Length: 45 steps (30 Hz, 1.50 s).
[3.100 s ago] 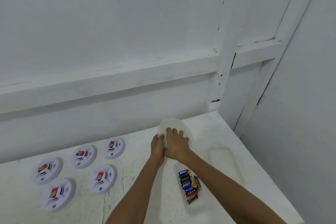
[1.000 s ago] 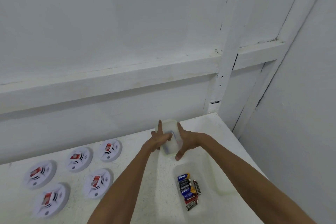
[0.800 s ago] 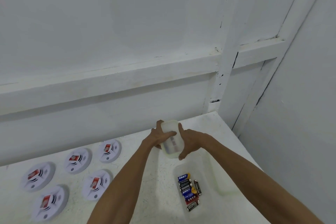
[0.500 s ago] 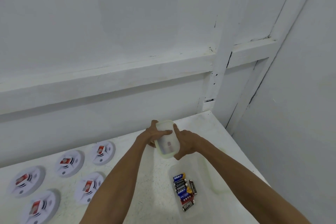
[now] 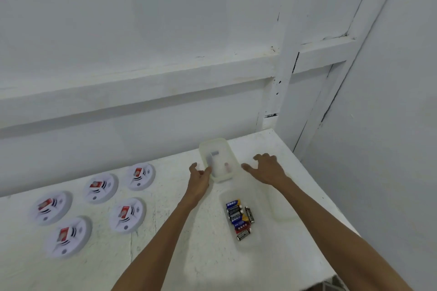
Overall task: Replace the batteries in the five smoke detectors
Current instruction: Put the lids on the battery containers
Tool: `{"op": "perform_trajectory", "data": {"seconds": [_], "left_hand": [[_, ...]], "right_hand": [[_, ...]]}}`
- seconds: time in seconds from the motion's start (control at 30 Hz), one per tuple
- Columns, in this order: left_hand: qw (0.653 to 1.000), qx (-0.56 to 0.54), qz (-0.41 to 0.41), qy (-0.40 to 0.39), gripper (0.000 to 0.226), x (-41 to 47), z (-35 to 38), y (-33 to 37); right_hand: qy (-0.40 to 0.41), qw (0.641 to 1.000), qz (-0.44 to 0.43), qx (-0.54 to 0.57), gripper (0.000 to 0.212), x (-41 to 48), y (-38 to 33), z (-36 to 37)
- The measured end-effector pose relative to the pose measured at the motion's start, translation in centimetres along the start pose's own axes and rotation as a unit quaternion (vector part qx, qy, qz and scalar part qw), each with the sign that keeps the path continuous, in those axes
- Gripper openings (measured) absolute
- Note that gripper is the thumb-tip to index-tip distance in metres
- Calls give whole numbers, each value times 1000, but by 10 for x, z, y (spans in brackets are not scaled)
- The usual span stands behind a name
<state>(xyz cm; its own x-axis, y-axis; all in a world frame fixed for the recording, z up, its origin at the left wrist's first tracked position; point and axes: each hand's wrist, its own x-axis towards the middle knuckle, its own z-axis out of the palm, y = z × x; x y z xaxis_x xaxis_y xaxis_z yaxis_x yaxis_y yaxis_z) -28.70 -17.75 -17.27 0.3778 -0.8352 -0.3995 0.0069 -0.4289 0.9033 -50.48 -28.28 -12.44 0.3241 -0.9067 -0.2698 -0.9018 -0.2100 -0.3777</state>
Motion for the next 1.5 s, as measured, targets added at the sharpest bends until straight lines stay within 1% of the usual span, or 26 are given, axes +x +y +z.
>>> {"op": "perform_trajectory", "data": {"seconds": [0.07, 0.13, 0.2, 0.27, 0.37, 0.53, 0.63, 0.73, 0.83, 0.9, 0.97, 1.03, 1.1, 1.17, 1.23, 1.3, 1.37, 1.5], "left_hand": [[1000, 7, -1, -11, 75, -10, 3, -6], [999, 19, 4, -25, 71, -23, 8, -12], [999, 33, 7, -39, 67, -37, 13, -17], [998, 43, 11, -39, 63, -45, 16, -23], [998, 40, 13, -38, 56, -60, 22, -27], [996, 73, 11, -59, 38, -87, 31, -25], [995, 84, 18, -49, 40, -97, 32, -30], [994, 102, 20, -39, 40, -102, 33, -39], [994, 102, 12, -35, 29, -111, 35, -41], [994, 103, 18, -27, 26, -116, 40, -40], [993, 113, 40, -7, 28, -119, 45, -36], [992, 115, 54, 13, 29, -119, 47, -34], [993, 102, 52, 25, 29, -114, 46, -33], [994, 96, 41, 28, 28, -109, 46, -31], [996, 82, 31, 27, 33, -106, 46, -28], [997, 68, 25, 32, 38, -108, 47, -25], [998, 54, 15, 41, 44, -109, 48, -23], [998, 16, 10, 52, 51, -113, 49, -20]], "right_hand": [[39, 999, 29, 0, 71, -7, 11, 0], [53, 996, 74, -26, 71, -15, 23, -1], [24, 989, 136, -58, 85, -27, 33, -1], [-10, 983, 179, -47, 105, -37, 40, 2], [-29, 980, 196, -33, 124, -53, 46, 8], [-37, 976, 210, -40, 140, -73, 41, 17], [-33, 971, 236, -24, 146, -80, 43, 20], [-33, 969, 242, -21, 152, -85, 47, 20], [-32, 971, 235, -31, 149, -89, 48, 16], [-23, 974, 222, -30, 143, -93, 50, 16], [-12, 977, 211, -29, 135, -96, 55, 16], [-21, 980, 199, -22, 130, -99, 57, 12], [-36, 982, 184, 4, 127, -98, 54, 3], [-40, 983, 167, 60, 123, -100, 47, -8], [-57, 976, 157, 138, 119, -107, 34, -19], [-88, 968, 151, 182, 117, -116, 19, -24], [-109, 969, 131, 178, 117, -123, 3, -20], [-106, 981, 76, 144, 113, -130, -21, -4]]}}
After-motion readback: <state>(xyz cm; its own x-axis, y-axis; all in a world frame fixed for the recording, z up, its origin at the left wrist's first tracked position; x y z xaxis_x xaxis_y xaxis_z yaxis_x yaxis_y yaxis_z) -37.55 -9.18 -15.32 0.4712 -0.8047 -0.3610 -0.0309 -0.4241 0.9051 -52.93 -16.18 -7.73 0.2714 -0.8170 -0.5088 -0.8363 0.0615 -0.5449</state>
